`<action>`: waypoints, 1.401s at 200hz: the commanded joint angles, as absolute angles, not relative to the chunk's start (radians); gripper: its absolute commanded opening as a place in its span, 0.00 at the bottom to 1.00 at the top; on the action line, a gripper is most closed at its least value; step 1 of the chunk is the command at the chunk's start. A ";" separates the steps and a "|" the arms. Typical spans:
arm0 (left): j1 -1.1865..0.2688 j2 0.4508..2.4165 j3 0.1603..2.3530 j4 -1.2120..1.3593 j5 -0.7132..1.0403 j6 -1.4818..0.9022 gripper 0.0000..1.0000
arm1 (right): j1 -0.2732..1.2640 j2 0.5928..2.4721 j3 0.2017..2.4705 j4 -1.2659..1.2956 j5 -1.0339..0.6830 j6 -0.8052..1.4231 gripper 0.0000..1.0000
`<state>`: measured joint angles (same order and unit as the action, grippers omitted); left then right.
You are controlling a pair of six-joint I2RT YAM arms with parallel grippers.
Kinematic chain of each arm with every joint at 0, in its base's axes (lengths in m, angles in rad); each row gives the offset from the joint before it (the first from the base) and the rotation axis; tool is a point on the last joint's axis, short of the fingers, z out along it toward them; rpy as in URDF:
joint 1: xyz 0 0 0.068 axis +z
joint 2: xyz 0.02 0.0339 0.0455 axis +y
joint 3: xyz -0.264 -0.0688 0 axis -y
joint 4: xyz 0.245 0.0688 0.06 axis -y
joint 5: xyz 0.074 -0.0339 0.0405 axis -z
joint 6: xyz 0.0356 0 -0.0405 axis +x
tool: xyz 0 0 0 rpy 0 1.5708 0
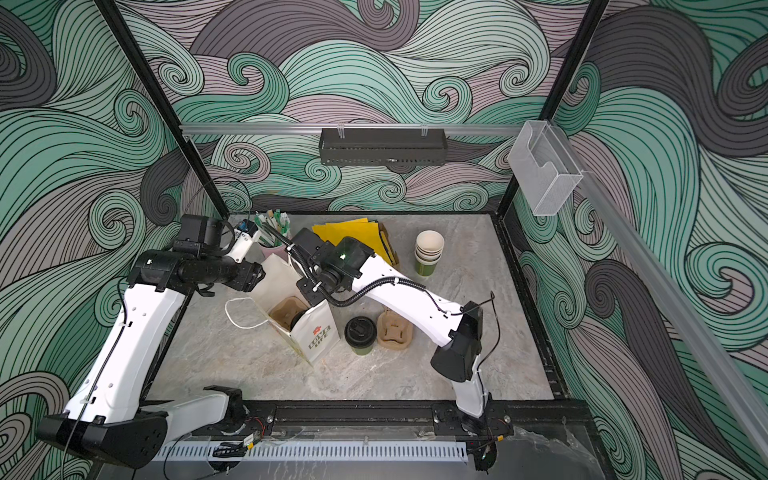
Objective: Pack the takeout coffee
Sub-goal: 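Move the right gripper toward the green cups while the left releases the bag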
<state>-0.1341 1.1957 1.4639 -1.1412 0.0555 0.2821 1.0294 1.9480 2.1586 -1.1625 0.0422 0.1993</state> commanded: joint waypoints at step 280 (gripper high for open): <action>-0.136 0.852 1.187 -1.170 0.056 -0.684 0.00 | 1.119 1.878 2.184 -1.356 0.119 0.970 0.71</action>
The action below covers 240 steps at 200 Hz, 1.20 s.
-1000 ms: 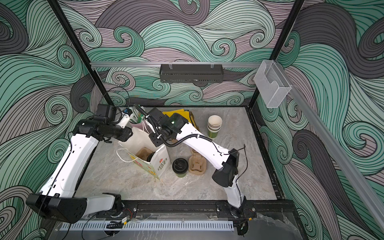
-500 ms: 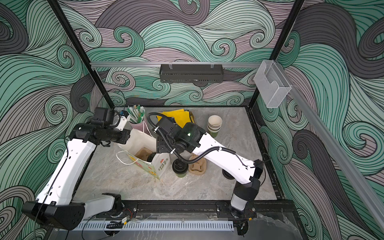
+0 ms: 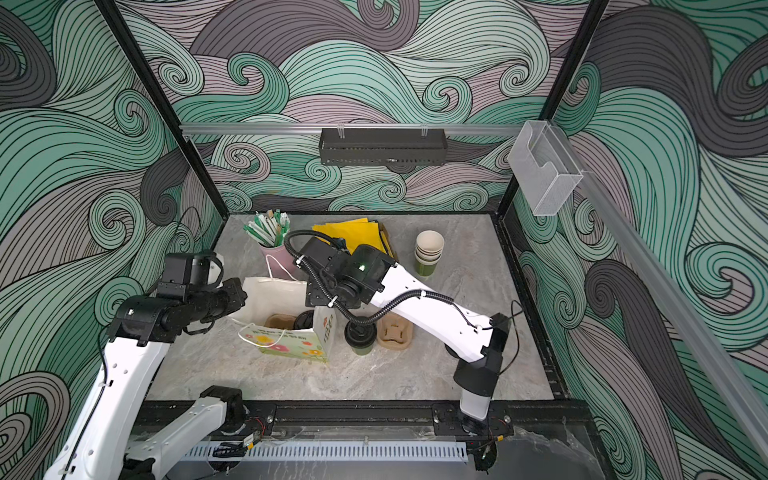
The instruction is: Pack the takeout coffee
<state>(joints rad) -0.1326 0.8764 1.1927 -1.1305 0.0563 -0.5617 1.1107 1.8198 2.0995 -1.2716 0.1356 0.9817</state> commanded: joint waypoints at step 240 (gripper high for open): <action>-0.138 0.953 1.388 -1.006 0.042 0.004 0.81 | 0.900 2.246 2.726 -1.451 -0.043 0.492 0.27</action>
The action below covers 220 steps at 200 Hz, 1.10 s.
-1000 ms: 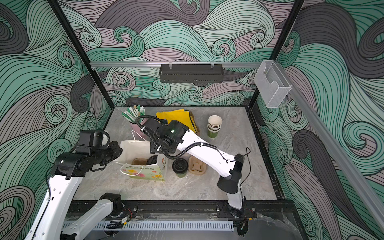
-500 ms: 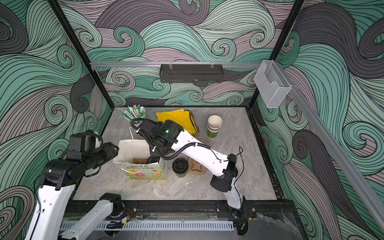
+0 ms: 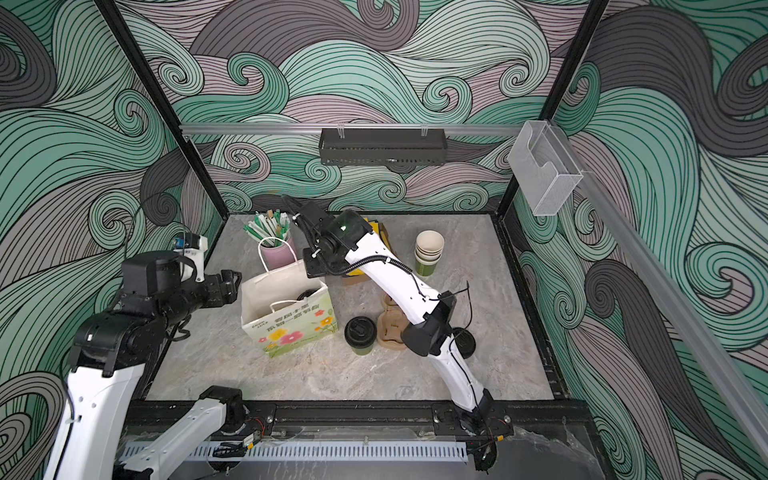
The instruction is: Pack the takeout coffee
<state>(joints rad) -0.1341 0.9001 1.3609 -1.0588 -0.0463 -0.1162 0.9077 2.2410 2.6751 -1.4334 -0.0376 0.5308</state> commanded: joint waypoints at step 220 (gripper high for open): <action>-0.127 1.274 1.479 -1.155 0.284 0.429 0.19 | 1.015 1.733 1.942 -1.137 0.015 1.120 0.65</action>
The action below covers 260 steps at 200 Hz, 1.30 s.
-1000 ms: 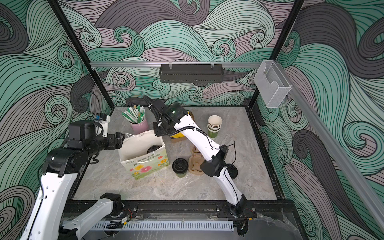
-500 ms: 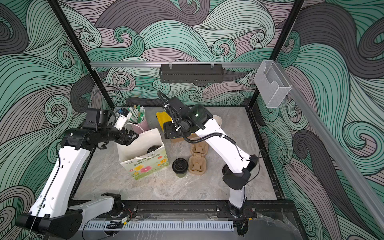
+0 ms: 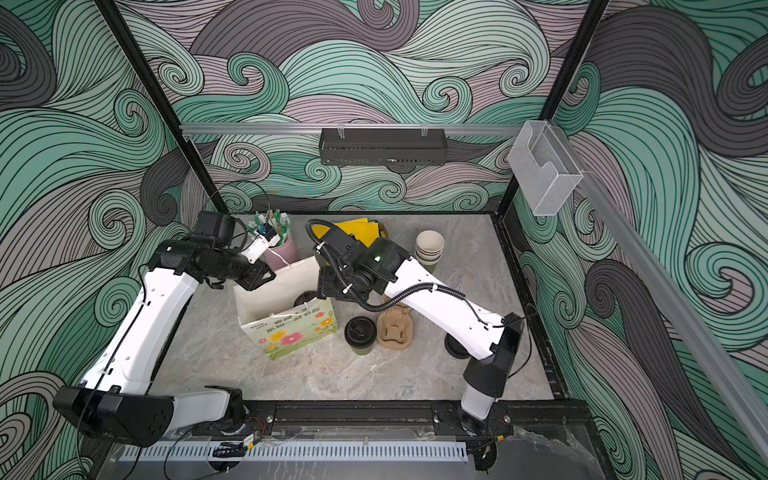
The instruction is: Pack the takeout coffee
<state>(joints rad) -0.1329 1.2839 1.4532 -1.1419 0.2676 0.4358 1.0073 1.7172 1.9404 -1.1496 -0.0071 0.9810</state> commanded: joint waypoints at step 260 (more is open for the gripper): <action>-0.126 1.076 1.335 -1.152 0.182 -0.301 0.75 | 0.655 1.685 1.864 -1.235 0.155 0.728 0.70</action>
